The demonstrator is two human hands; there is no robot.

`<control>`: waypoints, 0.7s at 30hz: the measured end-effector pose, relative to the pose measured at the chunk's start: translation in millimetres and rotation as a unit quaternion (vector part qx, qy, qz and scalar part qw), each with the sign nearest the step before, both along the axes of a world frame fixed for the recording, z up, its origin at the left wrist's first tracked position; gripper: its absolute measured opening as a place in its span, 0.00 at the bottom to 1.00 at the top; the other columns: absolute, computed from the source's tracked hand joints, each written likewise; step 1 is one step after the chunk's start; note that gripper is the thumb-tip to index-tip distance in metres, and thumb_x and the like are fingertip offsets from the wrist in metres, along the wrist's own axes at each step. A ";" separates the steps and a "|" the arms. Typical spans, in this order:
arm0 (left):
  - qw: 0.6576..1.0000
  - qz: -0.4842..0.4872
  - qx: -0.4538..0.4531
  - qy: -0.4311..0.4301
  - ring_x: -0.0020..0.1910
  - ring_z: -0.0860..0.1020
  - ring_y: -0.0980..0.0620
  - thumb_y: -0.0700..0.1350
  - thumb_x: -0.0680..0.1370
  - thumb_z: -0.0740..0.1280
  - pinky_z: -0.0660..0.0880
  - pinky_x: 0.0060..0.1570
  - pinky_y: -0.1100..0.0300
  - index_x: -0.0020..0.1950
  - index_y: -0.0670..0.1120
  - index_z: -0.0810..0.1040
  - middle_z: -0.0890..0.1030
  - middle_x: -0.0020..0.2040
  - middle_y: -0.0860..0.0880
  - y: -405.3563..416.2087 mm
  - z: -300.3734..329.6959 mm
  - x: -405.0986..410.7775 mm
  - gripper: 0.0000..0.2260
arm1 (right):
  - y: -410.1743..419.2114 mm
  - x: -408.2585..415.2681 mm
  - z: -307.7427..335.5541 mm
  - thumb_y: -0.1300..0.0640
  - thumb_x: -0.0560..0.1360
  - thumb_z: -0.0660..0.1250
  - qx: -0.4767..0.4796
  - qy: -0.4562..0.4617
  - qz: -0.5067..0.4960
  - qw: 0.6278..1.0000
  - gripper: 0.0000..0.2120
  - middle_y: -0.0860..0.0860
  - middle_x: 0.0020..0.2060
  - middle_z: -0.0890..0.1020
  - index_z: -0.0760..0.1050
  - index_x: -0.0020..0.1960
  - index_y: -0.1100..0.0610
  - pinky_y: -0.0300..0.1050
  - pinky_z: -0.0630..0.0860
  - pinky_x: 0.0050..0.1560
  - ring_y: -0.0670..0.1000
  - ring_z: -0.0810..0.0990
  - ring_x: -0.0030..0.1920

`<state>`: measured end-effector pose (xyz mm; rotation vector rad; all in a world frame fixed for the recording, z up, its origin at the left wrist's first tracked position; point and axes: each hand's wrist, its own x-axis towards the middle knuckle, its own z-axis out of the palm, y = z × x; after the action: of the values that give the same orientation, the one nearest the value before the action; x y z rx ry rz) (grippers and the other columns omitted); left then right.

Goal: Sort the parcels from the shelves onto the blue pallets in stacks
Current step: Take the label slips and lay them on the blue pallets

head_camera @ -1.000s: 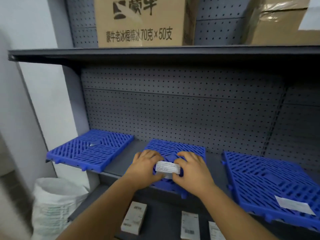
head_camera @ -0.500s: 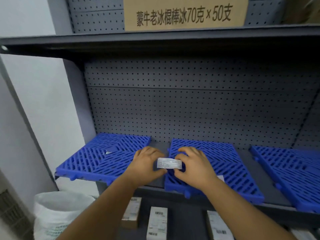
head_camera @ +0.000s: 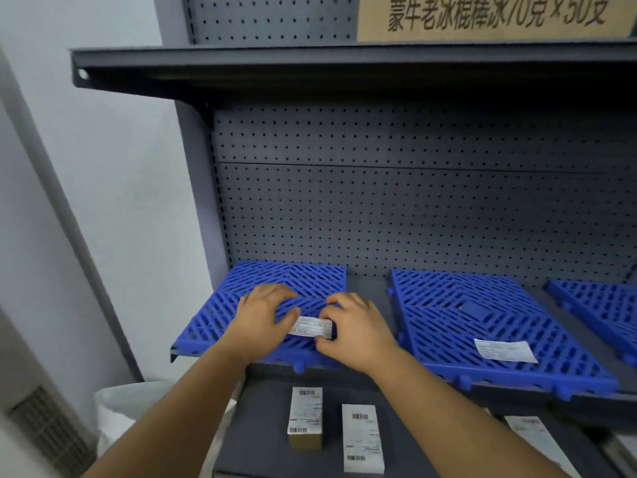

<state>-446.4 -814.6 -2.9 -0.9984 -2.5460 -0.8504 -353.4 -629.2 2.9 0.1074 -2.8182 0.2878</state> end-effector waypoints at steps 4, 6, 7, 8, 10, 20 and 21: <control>0.999 0.038 0.002 -0.008 0.64 0.69 0.54 0.62 0.74 0.59 0.63 0.65 0.49 0.59 0.54 0.77 0.76 0.59 0.58 -28.5 -5.3 -13.6 0.19 | -26.5 -20.5 -0.7 0.43 0.71 0.65 -0.002 -0.029 0.005 1.000 0.20 0.45 0.62 0.71 0.76 0.60 0.49 0.50 0.61 0.65 0.49 0.66 0.64; 0.999 0.048 -0.004 -0.006 0.64 0.69 0.53 0.59 0.75 0.61 0.62 0.65 0.50 0.58 0.55 0.77 0.76 0.59 0.58 -39.2 -7.8 -18.5 0.16 | -34.5 -28.7 -0.9 0.42 0.71 0.65 0.003 -0.045 0.004 0.999 0.20 0.45 0.61 0.71 0.76 0.60 0.49 0.50 0.62 0.64 0.50 0.67 0.63; 0.999 0.051 -0.010 -0.003 0.64 0.69 0.54 0.59 0.74 0.60 0.62 0.65 0.51 0.58 0.55 0.77 0.76 0.59 0.58 -43.4 -7.9 -20.3 0.17 | -37.6 -32.2 -0.8 0.42 0.71 0.65 0.004 -0.052 0.002 0.999 0.19 0.45 0.60 0.71 0.76 0.59 0.48 0.50 0.63 0.64 0.50 0.67 0.62; 0.998 0.055 -0.016 -0.003 0.65 0.68 0.54 0.59 0.73 0.60 0.60 0.65 0.52 0.58 0.55 0.77 0.76 0.60 0.58 -47.0 -7.1 -21.7 0.18 | -40.0 -35.3 -1.0 0.42 0.71 0.65 0.003 -0.058 0.000 0.998 0.19 0.45 0.59 0.71 0.76 0.59 0.48 0.51 0.63 0.64 0.50 0.67 0.61; 0.998 0.065 -0.028 0.004 0.66 0.68 0.54 0.59 0.75 0.62 0.58 0.66 0.53 0.60 0.54 0.77 0.75 0.62 0.57 -52.6 -6.9 -25.7 0.17 | -44.3 -40.5 -1.4 0.42 0.71 0.65 0.003 -0.072 -0.001 0.997 0.18 0.45 0.58 0.72 0.76 0.58 0.48 0.51 0.63 0.64 0.50 0.68 0.60; 0.993 0.100 -0.063 0.009 0.68 0.66 0.53 0.56 0.78 0.63 0.58 0.67 0.53 0.64 0.55 0.74 0.73 0.65 0.56 -67.6 -9.0 -37.2 0.15 | -50.9 -50.1 -5.8 0.40 0.70 0.63 0.012 -0.101 -0.015 0.995 0.21 0.45 0.58 0.72 0.75 0.61 0.47 0.53 0.62 0.65 0.50 0.68 0.61; 0.993 0.099 -0.063 0.008 0.68 0.66 0.53 0.56 0.78 0.63 0.58 0.67 0.53 0.64 0.55 0.74 0.73 0.65 0.56 -67.9 -8.8 -37.3 0.15 | -50.4 -50.3 -6.0 0.39 0.70 0.63 0.012 -0.104 -0.018 0.994 0.23 0.46 0.60 0.72 0.75 0.62 0.47 0.53 0.61 0.66 0.50 0.68 0.62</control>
<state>-483.7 -882.5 -11.7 -0.7658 -2.6567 -0.6321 -403.7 -679.6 -3.1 0.0341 -3.0277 0.2720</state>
